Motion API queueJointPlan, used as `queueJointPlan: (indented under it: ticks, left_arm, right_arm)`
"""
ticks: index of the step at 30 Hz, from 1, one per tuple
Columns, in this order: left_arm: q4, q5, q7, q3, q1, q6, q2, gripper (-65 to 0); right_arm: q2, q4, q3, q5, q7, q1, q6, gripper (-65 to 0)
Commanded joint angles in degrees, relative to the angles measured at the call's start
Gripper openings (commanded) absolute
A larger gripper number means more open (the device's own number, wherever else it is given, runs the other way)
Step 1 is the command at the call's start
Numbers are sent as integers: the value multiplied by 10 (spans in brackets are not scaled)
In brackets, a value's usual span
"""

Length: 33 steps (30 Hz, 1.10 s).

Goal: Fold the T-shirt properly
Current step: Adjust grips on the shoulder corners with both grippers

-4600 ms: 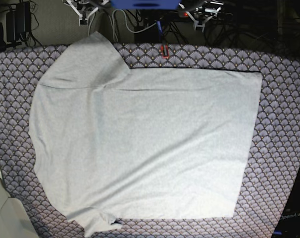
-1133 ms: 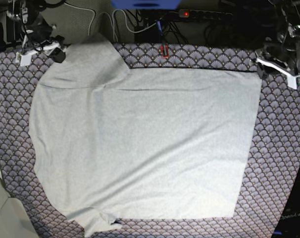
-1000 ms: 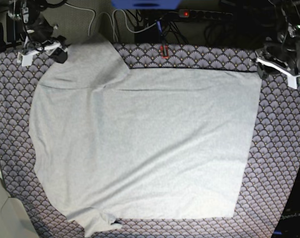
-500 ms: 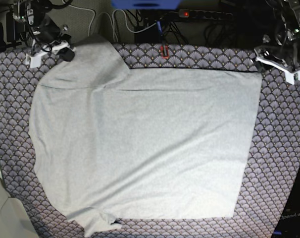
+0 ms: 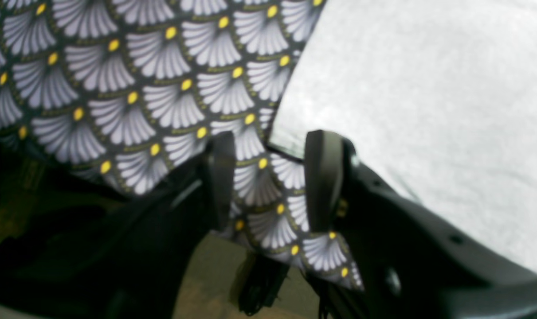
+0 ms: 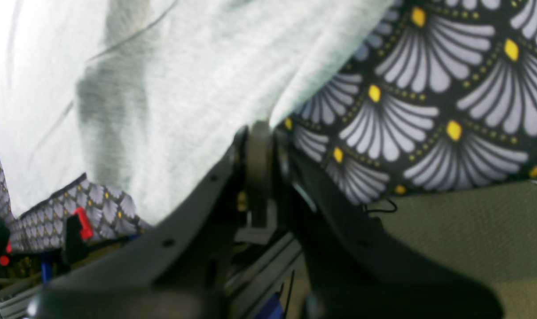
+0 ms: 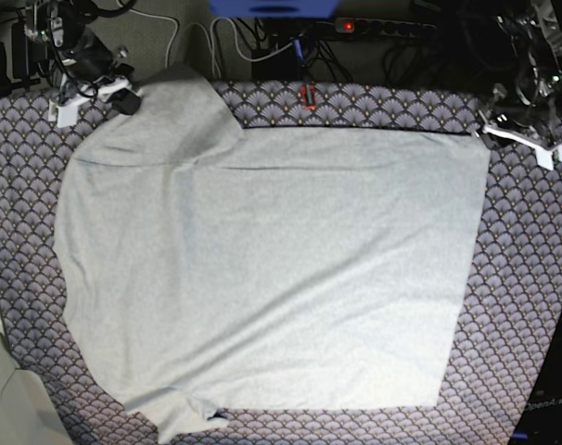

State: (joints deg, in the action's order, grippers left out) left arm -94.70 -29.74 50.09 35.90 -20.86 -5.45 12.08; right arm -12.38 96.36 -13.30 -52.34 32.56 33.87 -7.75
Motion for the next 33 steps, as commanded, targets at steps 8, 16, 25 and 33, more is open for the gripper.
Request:
queueJointPlan:
  ticks: [8,16,25,33]
  left_arm:
    - [45,28,-12,1,43,-8,3,-395]
    - [56,29,-12,1,52,-58,-3,-398]
    - [37,28,-13,4,46,-58,-17,-399]
    - [50,28,-13,2,53,-58,-18,-399]
  right_arm:
    - [-6,5,-1,2,2,4,-2,-650]
    - [-6,5,-1,2,3,5,-2,-650]
    - [-6,5,0,2,3,6,-2,-650]
    - [-6,5,0,2,25,4,-2,-650]
